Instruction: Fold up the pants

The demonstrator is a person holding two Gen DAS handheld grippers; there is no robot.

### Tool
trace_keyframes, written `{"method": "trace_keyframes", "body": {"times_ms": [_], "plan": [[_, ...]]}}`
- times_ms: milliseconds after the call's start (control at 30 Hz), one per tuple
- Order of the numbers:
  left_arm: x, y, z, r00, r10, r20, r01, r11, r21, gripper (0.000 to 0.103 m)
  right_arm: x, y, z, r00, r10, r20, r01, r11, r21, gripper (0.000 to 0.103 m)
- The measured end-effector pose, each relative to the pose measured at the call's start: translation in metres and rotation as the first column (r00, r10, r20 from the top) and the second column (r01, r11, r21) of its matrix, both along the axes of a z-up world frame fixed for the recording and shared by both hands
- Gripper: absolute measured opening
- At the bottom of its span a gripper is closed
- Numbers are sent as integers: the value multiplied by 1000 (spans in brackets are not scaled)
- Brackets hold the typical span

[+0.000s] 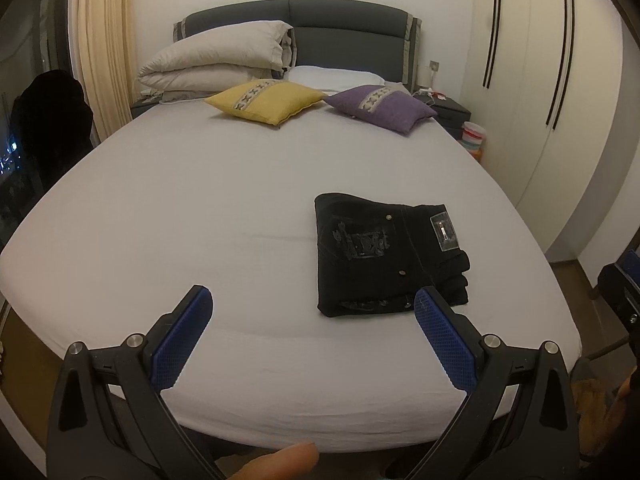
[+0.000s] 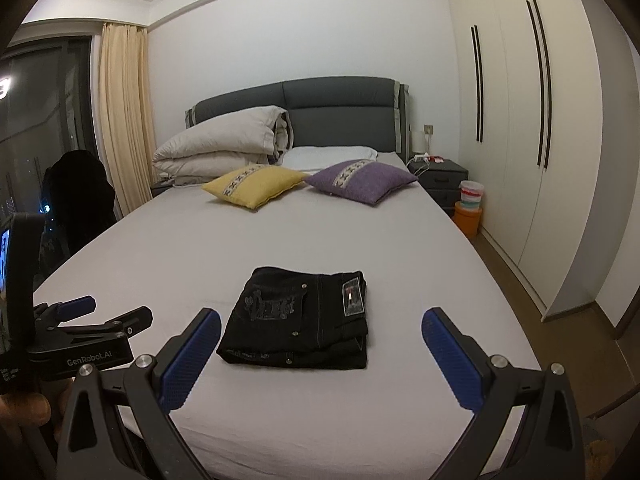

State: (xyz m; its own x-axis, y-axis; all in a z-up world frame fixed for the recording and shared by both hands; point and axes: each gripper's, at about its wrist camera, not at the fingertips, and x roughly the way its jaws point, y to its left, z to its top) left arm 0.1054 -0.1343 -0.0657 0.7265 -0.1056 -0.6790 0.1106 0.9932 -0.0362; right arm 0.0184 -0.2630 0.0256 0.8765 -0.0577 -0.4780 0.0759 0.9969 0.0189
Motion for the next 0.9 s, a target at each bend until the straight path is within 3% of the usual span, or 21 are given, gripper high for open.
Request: {"method": "trace_keyframes", "body": {"times_ms": [900], "plan": [[0,-2,-10,999,-14,-38,14,1000,6,103,11,-3,-11,998,1,-60,0,1000,16,103]]}}
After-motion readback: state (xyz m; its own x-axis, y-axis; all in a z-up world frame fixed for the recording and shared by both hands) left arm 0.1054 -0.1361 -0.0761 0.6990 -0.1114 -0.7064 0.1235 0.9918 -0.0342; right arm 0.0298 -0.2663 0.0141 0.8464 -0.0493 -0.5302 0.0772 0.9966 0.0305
